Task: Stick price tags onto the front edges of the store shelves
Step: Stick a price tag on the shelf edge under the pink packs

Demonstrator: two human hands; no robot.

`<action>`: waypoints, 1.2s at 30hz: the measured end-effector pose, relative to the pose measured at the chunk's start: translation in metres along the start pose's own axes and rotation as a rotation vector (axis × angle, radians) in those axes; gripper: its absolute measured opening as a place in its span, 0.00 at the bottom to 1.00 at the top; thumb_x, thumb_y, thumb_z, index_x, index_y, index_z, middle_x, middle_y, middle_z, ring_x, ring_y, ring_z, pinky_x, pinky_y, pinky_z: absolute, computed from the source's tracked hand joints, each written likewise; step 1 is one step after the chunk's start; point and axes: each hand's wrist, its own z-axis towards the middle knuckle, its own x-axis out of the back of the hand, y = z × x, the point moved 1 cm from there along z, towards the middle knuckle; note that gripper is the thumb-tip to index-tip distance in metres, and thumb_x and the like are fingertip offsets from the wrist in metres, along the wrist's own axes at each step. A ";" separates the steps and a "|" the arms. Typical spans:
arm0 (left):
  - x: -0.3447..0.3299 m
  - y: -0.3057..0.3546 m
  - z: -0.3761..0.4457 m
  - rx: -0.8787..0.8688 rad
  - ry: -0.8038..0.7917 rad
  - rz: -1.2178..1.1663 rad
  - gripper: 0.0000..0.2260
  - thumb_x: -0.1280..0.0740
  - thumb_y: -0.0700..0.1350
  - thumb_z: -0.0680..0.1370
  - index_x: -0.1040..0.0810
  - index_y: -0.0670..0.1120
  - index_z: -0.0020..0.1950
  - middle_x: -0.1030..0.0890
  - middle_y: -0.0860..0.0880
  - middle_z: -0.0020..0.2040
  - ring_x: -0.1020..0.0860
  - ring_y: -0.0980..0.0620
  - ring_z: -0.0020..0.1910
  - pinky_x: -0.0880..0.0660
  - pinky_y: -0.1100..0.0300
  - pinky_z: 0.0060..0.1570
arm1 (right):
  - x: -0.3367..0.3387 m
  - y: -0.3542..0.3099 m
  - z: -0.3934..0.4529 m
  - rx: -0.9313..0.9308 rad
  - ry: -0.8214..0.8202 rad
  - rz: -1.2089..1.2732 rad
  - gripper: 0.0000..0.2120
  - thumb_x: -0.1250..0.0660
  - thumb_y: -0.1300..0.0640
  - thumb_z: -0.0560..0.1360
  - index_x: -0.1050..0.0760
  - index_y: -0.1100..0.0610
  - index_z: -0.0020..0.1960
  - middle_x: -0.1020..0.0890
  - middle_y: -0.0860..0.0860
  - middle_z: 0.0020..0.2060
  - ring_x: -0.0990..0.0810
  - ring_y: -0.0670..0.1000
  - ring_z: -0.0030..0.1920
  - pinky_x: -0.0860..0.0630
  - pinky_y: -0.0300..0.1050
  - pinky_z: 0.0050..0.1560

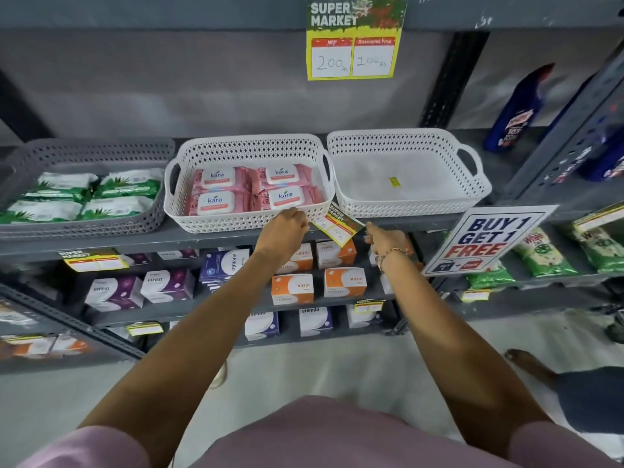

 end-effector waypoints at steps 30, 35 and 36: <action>-0.013 0.001 0.003 0.005 -0.054 -0.157 0.08 0.38 0.39 0.79 0.24 0.40 0.57 0.21 0.41 0.55 0.23 0.44 0.54 0.26 0.53 0.54 | 0.029 0.001 -0.024 0.121 -0.292 -0.339 0.10 0.34 0.52 0.71 0.26 0.55 0.33 0.28 0.50 0.28 0.35 0.46 0.26 0.41 0.37 0.22; -0.017 -0.008 -0.007 0.077 -0.117 -0.238 0.06 0.35 0.35 0.77 0.20 0.42 0.51 0.17 0.45 0.50 0.20 0.53 0.46 0.24 0.61 0.50 | 0.017 -0.011 -0.033 0.185 -0.357 -0.394 0.09 0.33 0.52 0.72 0.24 0.56 0.36 0.27 0.48 0.29 0.34 0.45 0.28 0.41 0.35 0.21; -0.017 -0.011 -0.010 0.115 -0.119 -0.240 0.07 0.35 0.34 0.77 0.20 0.43 0.49 0.16 0.47 0.49 0.20 0.54 0.45 0.22 0.59 0.49 | 0.014 -0.012 -0.035 0.188 -0.365 -0.409 0.10 0.34 0.52 0.72 0.25 0.56 0.35 0.27 0.48 0.29 0.34 0.45 0.28 0.41 0.34 0.20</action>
